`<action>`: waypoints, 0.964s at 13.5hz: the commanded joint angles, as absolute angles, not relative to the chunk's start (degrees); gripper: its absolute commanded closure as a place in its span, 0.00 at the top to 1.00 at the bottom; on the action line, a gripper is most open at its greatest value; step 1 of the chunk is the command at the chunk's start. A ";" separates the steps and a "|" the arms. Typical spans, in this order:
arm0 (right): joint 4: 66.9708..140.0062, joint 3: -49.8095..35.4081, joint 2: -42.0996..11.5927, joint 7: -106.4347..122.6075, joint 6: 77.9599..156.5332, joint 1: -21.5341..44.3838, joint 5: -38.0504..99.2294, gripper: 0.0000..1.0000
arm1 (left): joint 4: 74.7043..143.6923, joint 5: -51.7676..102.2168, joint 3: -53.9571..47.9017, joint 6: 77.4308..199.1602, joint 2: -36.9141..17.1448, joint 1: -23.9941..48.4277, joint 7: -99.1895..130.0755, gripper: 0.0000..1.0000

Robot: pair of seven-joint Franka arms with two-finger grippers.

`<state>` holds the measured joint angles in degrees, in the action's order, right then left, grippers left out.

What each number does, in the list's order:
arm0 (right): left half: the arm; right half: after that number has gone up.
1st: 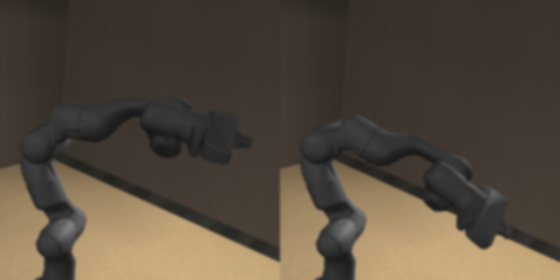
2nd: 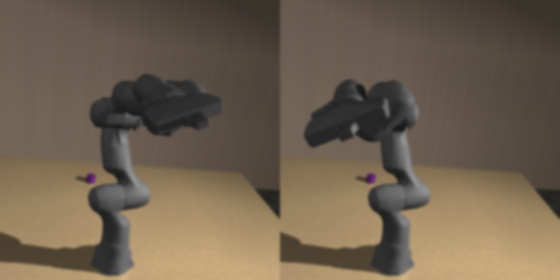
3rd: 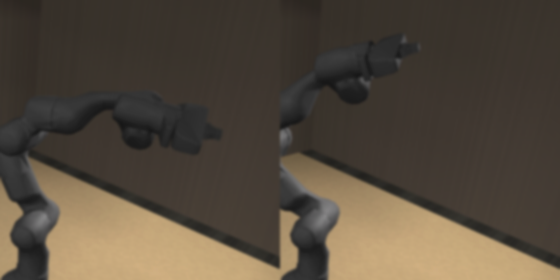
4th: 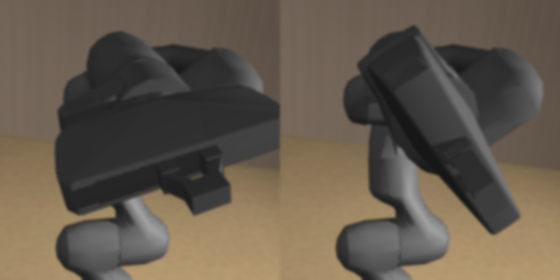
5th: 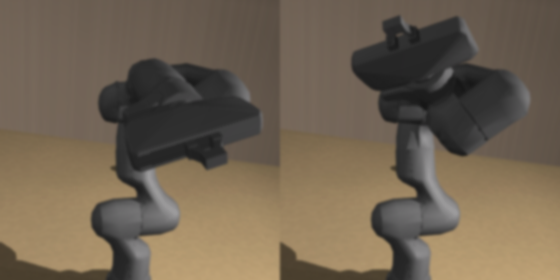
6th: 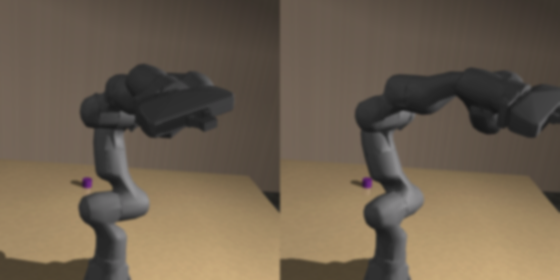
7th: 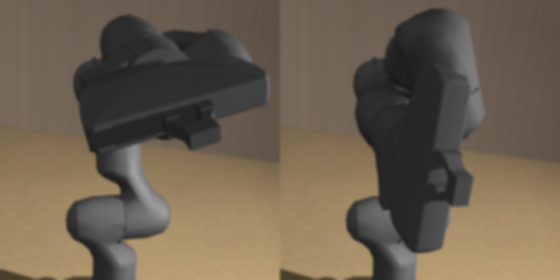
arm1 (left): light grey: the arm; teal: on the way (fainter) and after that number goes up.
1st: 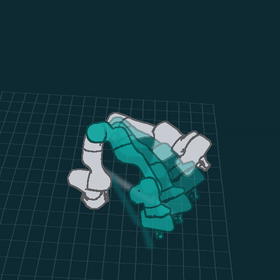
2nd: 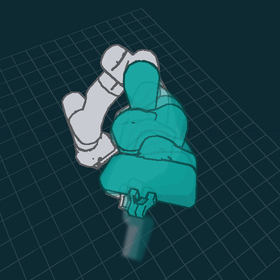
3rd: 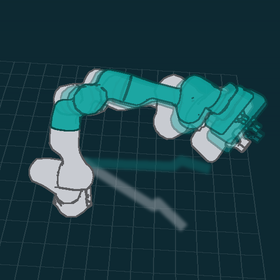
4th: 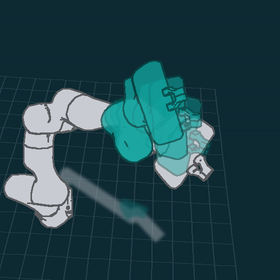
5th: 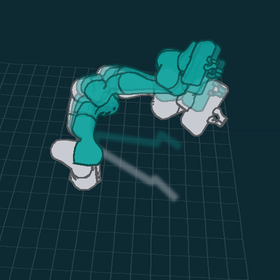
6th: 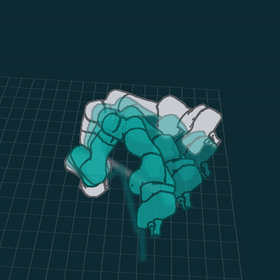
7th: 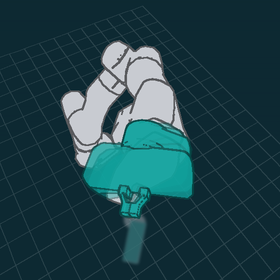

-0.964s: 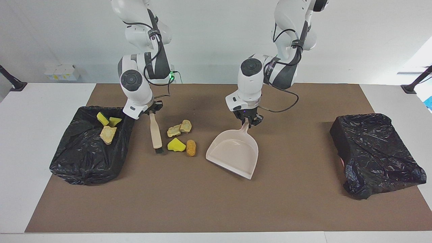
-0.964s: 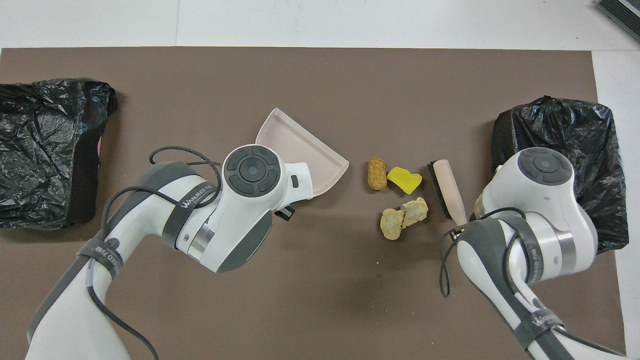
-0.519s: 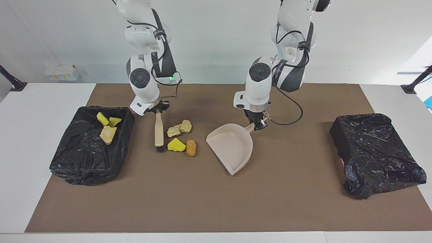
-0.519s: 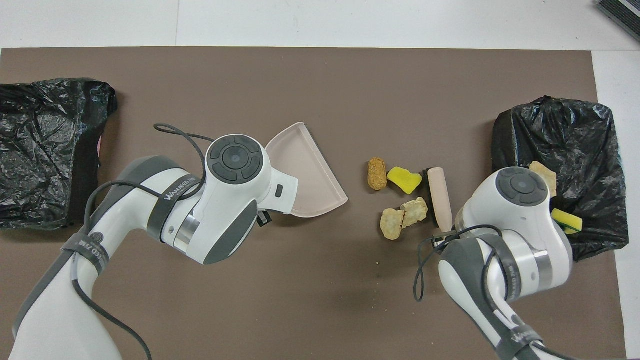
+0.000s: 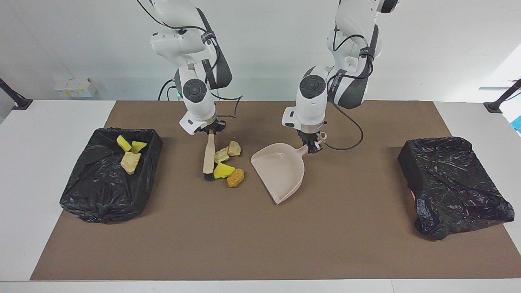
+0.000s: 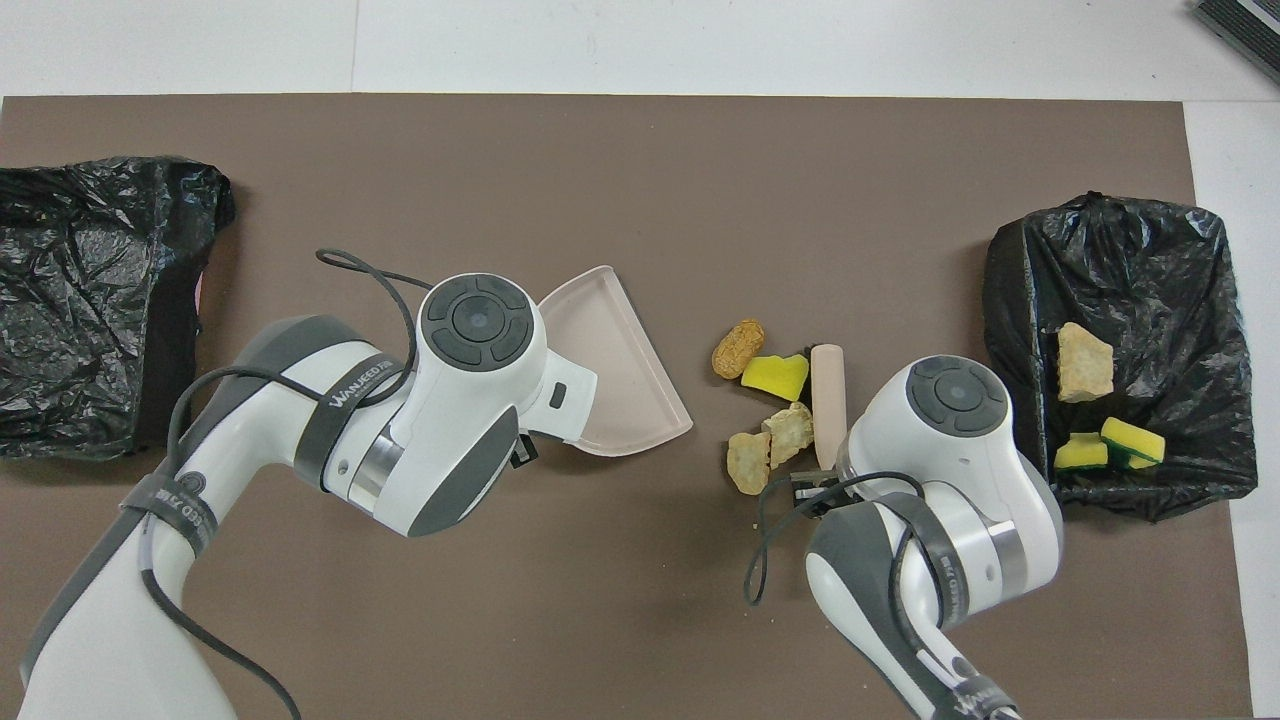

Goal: Sweep and dump trash in bin
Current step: 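Sweep the crumbs and sponge into the dustpan with the right gripper's brush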

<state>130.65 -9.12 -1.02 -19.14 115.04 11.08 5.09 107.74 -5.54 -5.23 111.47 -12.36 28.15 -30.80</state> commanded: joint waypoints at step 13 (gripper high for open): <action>120.94 -11.25 -7.65 -10.48 114.79 21.97 16.78 0.00 | 122.08 -10.46 -5.36 116.63 -3.34 31.99 -37.00 0.00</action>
